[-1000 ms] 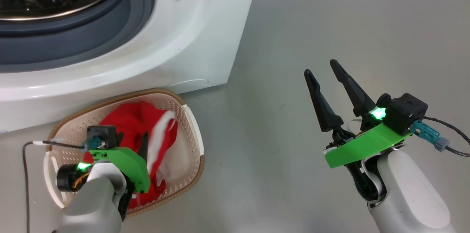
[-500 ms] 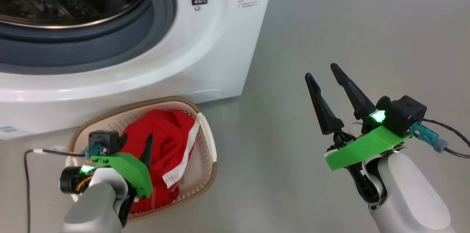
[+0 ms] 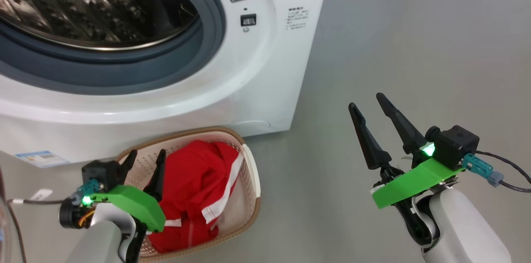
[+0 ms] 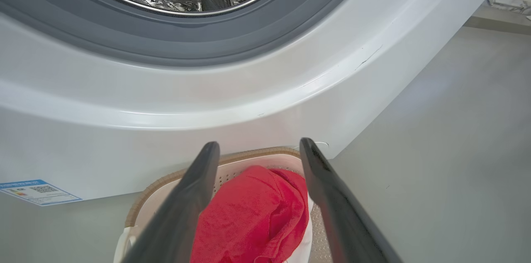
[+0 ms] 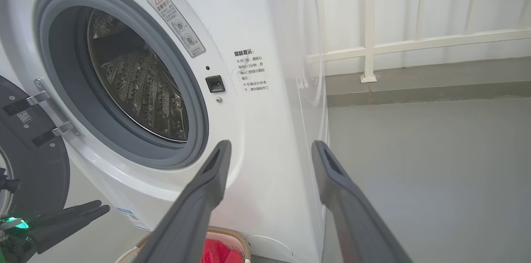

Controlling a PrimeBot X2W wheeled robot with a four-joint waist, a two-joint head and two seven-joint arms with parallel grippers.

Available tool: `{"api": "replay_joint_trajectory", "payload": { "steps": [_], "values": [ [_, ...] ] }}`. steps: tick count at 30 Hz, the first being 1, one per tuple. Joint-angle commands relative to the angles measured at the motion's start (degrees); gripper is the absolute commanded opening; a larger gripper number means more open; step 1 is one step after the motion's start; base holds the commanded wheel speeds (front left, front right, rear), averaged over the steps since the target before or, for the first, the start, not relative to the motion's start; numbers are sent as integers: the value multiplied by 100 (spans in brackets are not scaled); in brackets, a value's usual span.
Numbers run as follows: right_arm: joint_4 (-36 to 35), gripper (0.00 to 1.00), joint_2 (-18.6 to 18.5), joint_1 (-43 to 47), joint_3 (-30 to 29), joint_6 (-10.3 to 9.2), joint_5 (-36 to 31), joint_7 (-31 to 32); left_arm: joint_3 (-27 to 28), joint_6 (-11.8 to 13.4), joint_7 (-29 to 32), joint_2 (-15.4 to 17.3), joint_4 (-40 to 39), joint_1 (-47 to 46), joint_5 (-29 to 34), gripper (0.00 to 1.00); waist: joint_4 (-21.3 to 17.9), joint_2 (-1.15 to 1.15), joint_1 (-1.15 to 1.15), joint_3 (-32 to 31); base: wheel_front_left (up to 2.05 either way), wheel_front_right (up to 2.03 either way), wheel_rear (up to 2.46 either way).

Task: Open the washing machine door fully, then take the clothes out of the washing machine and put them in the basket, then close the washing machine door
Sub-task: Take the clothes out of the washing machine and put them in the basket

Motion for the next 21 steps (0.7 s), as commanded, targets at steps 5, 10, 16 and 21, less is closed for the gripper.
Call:
{"api": "replay_joint_trajectory", "payload": {
  "steps": [5, 10, 16, 21],
  "values": [
    [-86, 100, -12, 172, 74, 9, 116, -26, 505, 158, -72, 294, -870, 442, 260, 100, 175, 0, 0, -338, 0, 0, 0],
    [-36, 100, -58, 303, 60, 9, 154, -26, 890, 332, -72, 339, -1883, 1061, 383, 100, 282, 0, 0, -634, 0, 0, 0],
    [-16, 100, -89, 442, 32, 9, 194, -26, 1160, 617, -72, 310, -2884, 1621, 513, 100, 401, 0, 0, -888, 0, 0, 0],
    [-13, 100, -117, 508, 36, 9, 209, -26, 1278, 802, -72, 318, -3556, 2009, 528, 100, 465, 0, 0, -1029, 0, 0, 0]
  ]
}}
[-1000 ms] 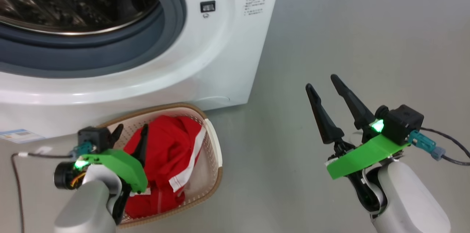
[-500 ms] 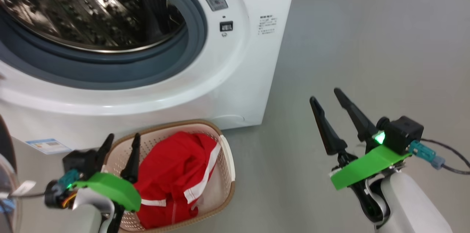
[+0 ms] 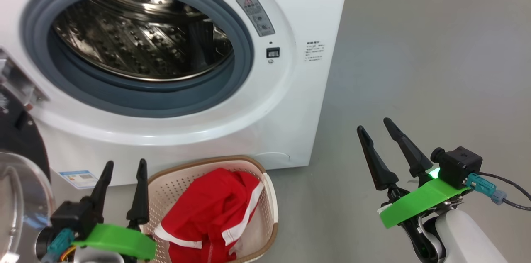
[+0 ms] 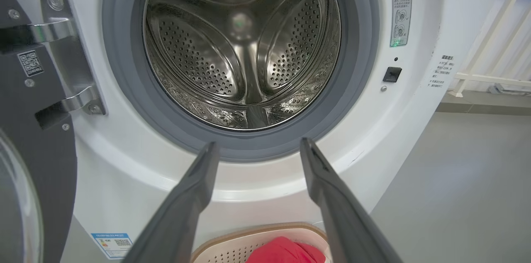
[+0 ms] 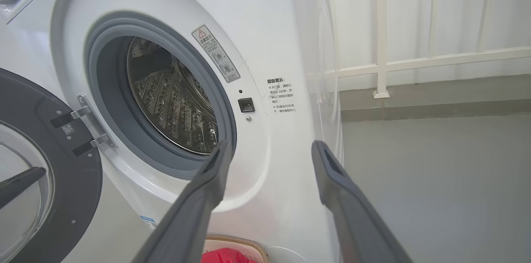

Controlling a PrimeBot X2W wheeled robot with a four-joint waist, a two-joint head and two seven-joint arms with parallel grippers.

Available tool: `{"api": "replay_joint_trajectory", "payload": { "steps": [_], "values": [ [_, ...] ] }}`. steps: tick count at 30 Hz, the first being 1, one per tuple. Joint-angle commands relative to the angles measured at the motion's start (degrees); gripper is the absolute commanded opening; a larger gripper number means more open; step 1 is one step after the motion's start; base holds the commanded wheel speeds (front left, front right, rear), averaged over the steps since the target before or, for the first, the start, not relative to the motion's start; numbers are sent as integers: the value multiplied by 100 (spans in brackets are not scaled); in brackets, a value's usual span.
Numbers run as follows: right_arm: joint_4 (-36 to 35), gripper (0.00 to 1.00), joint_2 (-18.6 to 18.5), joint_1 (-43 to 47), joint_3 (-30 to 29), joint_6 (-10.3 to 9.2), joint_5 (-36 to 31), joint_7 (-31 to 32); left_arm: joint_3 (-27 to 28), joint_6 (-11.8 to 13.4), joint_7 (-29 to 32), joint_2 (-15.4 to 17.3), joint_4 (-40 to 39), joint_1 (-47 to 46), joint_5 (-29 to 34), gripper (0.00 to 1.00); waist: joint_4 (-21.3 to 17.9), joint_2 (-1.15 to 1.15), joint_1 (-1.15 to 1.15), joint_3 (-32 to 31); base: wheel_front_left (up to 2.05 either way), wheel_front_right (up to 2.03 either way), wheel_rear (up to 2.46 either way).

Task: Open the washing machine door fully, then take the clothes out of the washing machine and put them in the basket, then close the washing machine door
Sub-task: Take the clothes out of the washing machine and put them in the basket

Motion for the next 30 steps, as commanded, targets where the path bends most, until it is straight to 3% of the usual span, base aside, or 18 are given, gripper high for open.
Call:
{"api": "replay_joint_trajectory", "payload": {
  "steps": [1, 14, 30],
  "values": [
    [-131, 100, -39, 52, 115, 9, 34, -26, 262, 122, -66, 164, -397, 81, 26, 100, 78, 0, 0, -121, 0, 0, 0],
    [-140, 100, -94, 126, 100, 9, 48, -26, 525, 395, 7, 237, -1528, 702, -168, 100, 110, 0, 0, -259, 0, 0, 0],
    [-148, 100, -114, 106, 114, 9, 34, -26, 565, 466, 26, 324, -1619, 849, -191, 100, 83, 0, 0, -250, 0, 0, 0]
  ]
}}
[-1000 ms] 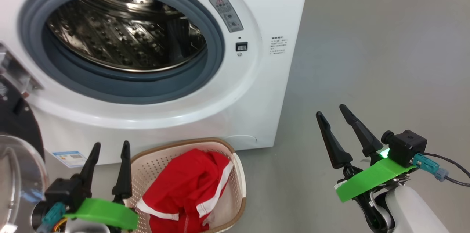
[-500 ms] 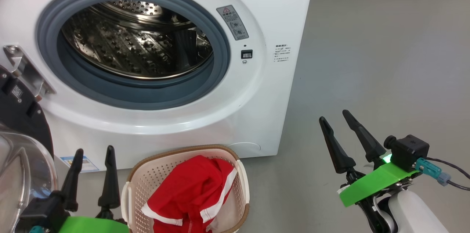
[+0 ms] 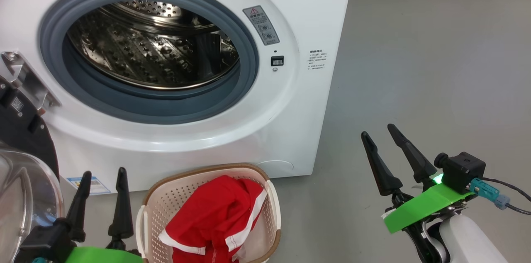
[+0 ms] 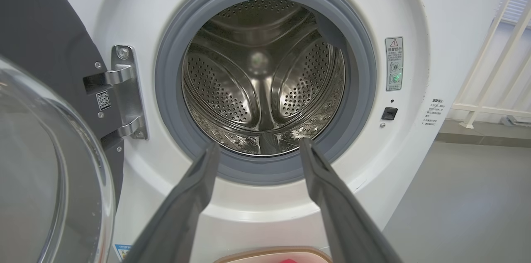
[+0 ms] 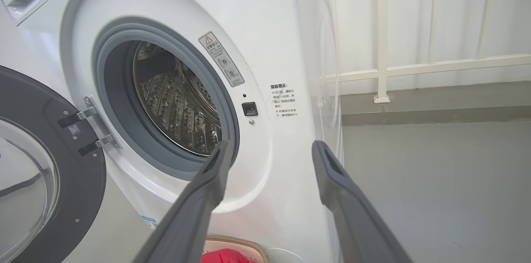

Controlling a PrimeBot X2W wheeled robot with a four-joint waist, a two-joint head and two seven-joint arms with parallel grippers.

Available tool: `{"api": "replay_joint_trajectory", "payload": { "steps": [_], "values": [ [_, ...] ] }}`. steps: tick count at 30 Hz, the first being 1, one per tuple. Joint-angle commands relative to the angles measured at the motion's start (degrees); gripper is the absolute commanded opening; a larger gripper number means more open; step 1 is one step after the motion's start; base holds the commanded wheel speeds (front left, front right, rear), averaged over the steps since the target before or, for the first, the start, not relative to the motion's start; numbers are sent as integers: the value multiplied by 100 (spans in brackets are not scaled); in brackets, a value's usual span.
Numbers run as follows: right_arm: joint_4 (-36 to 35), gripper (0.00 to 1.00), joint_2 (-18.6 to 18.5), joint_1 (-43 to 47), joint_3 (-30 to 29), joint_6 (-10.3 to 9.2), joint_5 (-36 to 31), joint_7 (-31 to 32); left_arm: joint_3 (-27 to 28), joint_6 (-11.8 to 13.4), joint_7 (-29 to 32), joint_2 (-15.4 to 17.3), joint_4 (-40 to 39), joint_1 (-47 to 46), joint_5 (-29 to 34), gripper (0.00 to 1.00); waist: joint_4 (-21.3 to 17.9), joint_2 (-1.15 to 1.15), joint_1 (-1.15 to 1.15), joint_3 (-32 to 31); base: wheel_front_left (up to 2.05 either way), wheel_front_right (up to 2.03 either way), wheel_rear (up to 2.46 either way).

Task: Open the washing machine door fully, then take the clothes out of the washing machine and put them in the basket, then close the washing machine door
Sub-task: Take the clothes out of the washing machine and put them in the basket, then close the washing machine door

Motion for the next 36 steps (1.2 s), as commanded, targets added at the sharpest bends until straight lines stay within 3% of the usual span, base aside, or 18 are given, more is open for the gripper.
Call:
{"api": "replay_joint_trajectory", "payload": {
  "steps": [1, 11, 27, 36],
  "values": [
    [-142, 100, -31, -24, 131, 9, 1, -26, 238, 38, -35, 139, -141, -84, -21, 100, 0, 0, 0, 3, 0, 0, 0],
    [-137, 100, -22, -41, 125, 9, 2, -26, 248, 14, -51, 143, -120, -115, -90, 100, 11, 0, 0, 29, -53, 53, 0],
    [-120, 100, -32, -40, 152, 9, -3, -26, 205, 6, -67, 162, -67, -137, -102, 100, 35, 0, 0, 52, -162, 162, 0],
    [-89, 100, -48, -43, 207, 9, 22, -26, 172, 3, -71, 172, -25, -146, -127, 100, 36, 0, 0, 37, -39, 39, 0]
  ]
}}
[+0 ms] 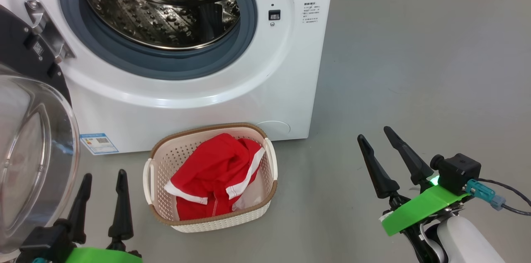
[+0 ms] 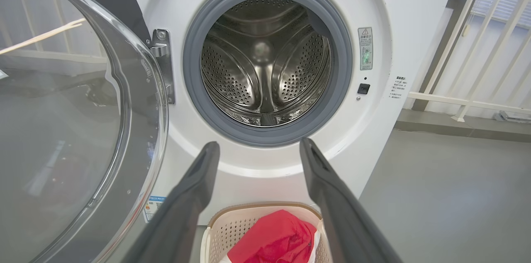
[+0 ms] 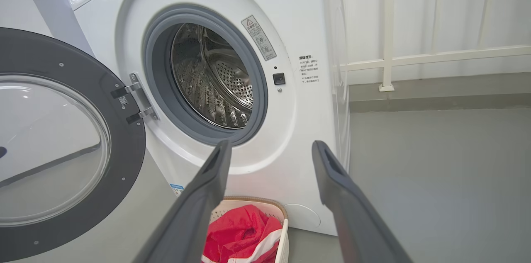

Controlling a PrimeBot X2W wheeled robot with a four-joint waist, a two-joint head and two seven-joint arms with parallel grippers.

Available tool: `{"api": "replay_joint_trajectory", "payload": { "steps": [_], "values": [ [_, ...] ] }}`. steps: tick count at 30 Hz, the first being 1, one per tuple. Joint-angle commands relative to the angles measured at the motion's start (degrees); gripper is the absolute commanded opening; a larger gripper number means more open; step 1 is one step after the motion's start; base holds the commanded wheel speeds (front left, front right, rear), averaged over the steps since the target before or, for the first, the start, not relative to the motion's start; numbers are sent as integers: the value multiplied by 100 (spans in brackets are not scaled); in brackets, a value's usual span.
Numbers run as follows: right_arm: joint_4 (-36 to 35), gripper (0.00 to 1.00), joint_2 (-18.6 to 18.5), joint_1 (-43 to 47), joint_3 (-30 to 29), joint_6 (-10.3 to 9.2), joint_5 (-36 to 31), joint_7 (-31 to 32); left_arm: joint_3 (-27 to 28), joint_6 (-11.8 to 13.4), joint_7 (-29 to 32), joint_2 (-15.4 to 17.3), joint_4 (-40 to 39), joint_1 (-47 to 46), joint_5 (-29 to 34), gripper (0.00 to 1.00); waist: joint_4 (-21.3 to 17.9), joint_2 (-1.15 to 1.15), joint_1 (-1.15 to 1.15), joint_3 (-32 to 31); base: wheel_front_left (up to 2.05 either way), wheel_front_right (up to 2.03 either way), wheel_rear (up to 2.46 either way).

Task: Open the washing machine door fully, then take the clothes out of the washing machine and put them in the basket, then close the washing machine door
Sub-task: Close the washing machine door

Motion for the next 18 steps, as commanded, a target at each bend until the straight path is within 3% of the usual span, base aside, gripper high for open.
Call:
{"api": "replay_joint_trajectory", "payload": {
  "steps": [1, 18],
  "values": [
    [-121, 100, -18, -42, 97, 9, 23, -26, 191, 7, -64, 160, -103, -147, -27, 100, -1, 0, 0, 0, 0, 0, 0],
    [-148, 100, -10, -41, 48, 9, 0, -26, 109, 60, -61, 183, -23, -181, -18, 100, 115, 0, 0, 58, 0, 0, 0]
  ]
}}
